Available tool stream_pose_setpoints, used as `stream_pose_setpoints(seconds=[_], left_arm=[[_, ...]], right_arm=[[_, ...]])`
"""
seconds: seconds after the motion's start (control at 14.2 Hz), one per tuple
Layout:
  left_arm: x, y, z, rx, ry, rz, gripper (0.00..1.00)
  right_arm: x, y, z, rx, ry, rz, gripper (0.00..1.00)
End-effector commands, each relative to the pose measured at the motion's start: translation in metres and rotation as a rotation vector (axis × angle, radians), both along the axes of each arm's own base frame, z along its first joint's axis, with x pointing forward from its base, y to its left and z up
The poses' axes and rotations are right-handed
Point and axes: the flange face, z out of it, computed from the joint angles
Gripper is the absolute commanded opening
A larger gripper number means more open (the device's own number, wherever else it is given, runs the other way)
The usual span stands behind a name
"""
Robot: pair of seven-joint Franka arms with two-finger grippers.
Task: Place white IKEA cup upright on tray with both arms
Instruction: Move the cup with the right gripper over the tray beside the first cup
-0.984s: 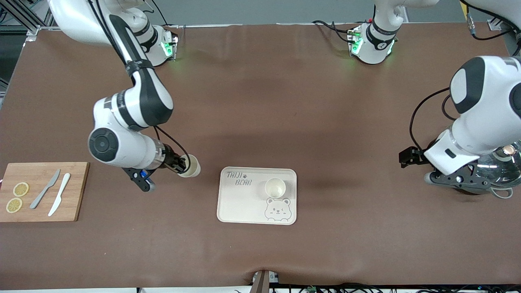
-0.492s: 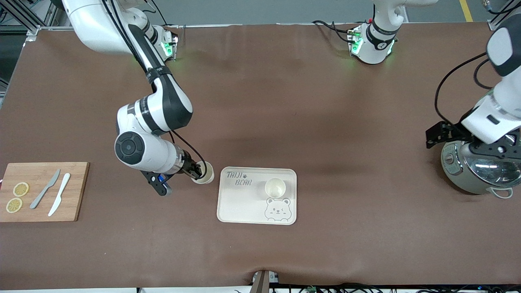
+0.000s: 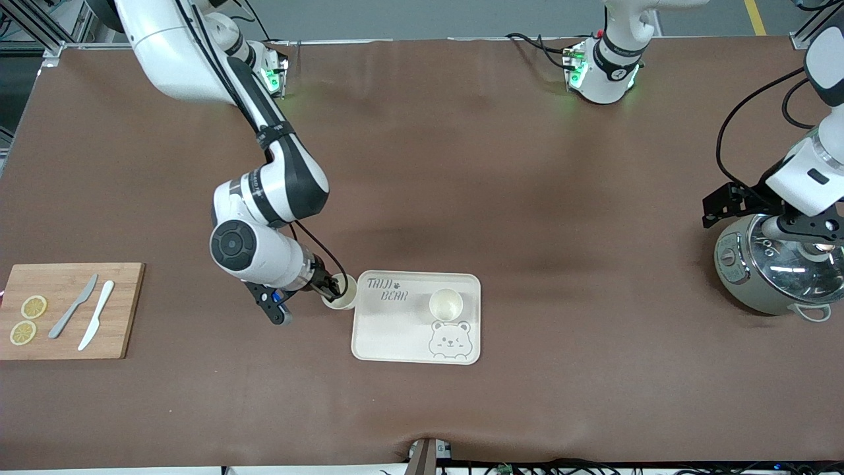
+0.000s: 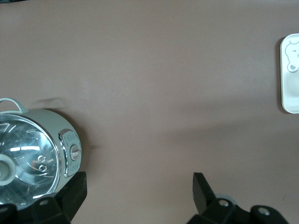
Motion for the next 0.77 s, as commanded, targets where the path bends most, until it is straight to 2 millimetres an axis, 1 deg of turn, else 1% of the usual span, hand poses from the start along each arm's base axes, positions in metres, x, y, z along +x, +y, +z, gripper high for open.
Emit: stream_pose_setpoints(seconds=[0.0,0.07,0.14,0.21,0.49,0.63,0.7], left_arm=[[-0.019,-0.003,0.005,-0.023,-0.003,0.000,1.00],[-0.021,-0.003,0.007,-0.023,-0.004,0.003,1.00],[-0.022,-0.003,0.004,-0.023,0.000,0.003,1.00],[-0.022,-0.003,0.004,-0.023,0.002,0.003,1.00],[-0.026,-0.004,0.003,-0.025,0.001,0.002,1.00],[-0.027,-0.003,0.000,-0.025,0.001,0.004,1.00],[-0.026,-0.003,-0.001,-0.025,-0.004,0.005,1.00]], right_arm=[[0.008,0.016,0.003,0.002,-0.017,-0.034,0.00],[0.010,0.018,-0.001,0.001,-0.013,-0.065,0.00],[0.011,0.026,-0.005,-0.003,-0.015,-0.064,0.00],[0.010,0.029,-0.009,-0.006,-0.013,-0.058,0.00],[0.012,0.034,-0.017,0.002,-0.032,-0.062,0.00],[0.011,0.038,-0.016,0.003,-0.032,-0.068,0.00],[0.011,0.039,-0.022,-0.001,-0.025,-0.077,0.00]])
